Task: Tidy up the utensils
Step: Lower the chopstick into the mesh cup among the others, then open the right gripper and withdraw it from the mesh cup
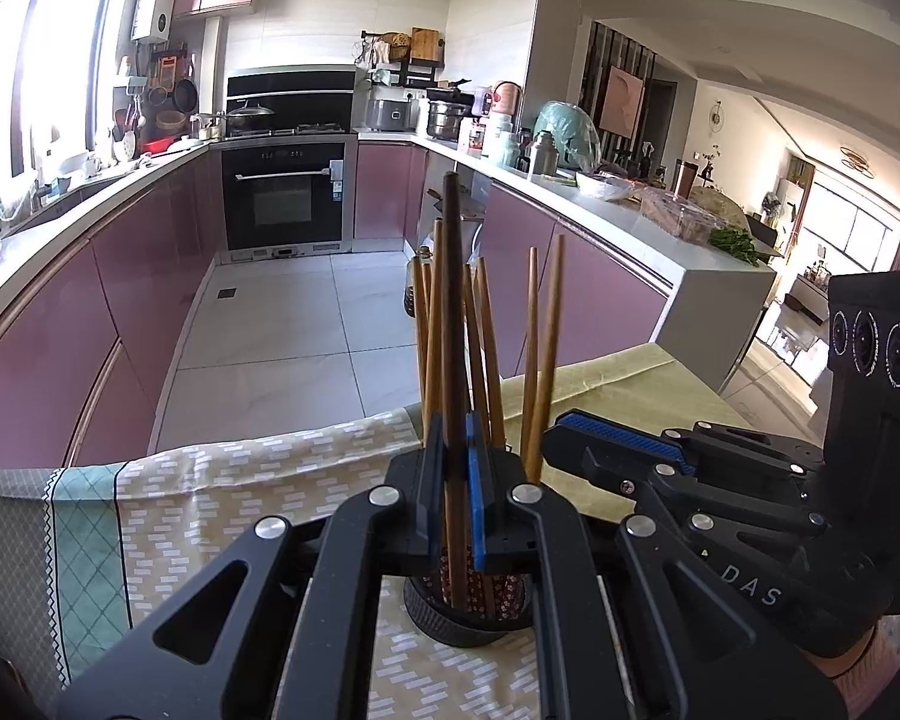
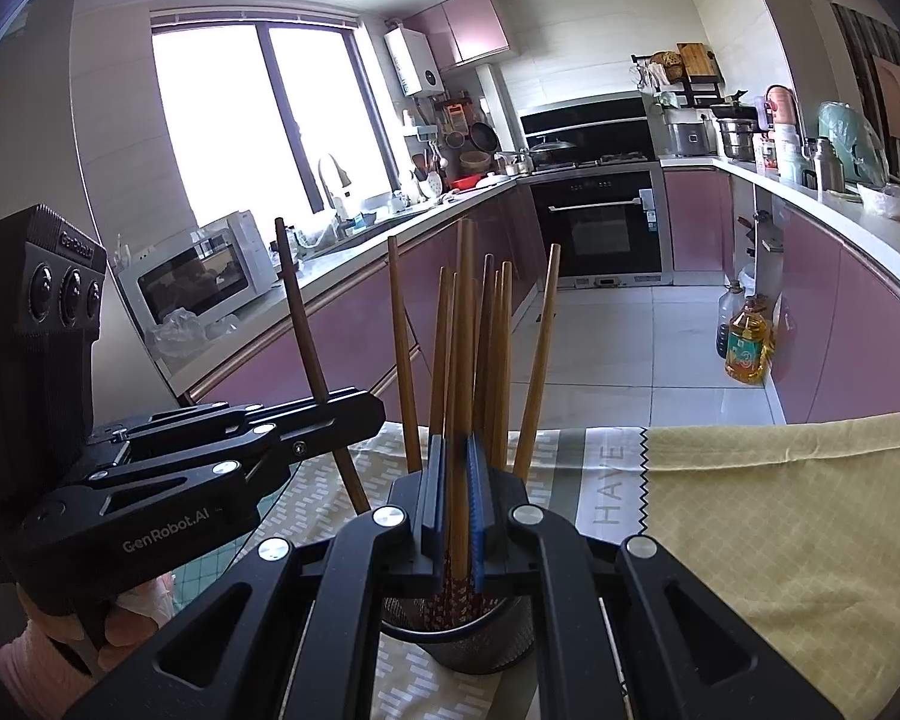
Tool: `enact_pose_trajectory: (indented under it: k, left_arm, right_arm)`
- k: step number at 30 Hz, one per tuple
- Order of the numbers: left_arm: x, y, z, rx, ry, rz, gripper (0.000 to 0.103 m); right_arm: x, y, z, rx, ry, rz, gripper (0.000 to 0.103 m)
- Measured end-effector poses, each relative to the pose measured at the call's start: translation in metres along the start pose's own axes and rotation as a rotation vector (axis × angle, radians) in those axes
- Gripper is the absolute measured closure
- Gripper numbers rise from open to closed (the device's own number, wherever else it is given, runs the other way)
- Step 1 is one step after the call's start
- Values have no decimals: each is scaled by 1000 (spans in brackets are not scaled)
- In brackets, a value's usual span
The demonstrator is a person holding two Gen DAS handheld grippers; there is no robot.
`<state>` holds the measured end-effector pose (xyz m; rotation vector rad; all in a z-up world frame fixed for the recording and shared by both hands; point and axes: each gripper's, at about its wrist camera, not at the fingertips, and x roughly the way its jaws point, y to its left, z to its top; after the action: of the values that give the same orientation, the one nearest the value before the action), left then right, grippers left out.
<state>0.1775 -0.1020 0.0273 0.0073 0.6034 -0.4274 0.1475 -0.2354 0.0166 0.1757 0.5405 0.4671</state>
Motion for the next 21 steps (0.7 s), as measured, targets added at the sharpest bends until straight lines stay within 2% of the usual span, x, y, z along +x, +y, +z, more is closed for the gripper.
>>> enact_pose_trajectory:
  k: [21]
  left_arm:
    - [16, 6, -1, -17, 30, 22, 95]
  right_arm:
    - [-5, -4, -3, 11, 4, -4, 95]
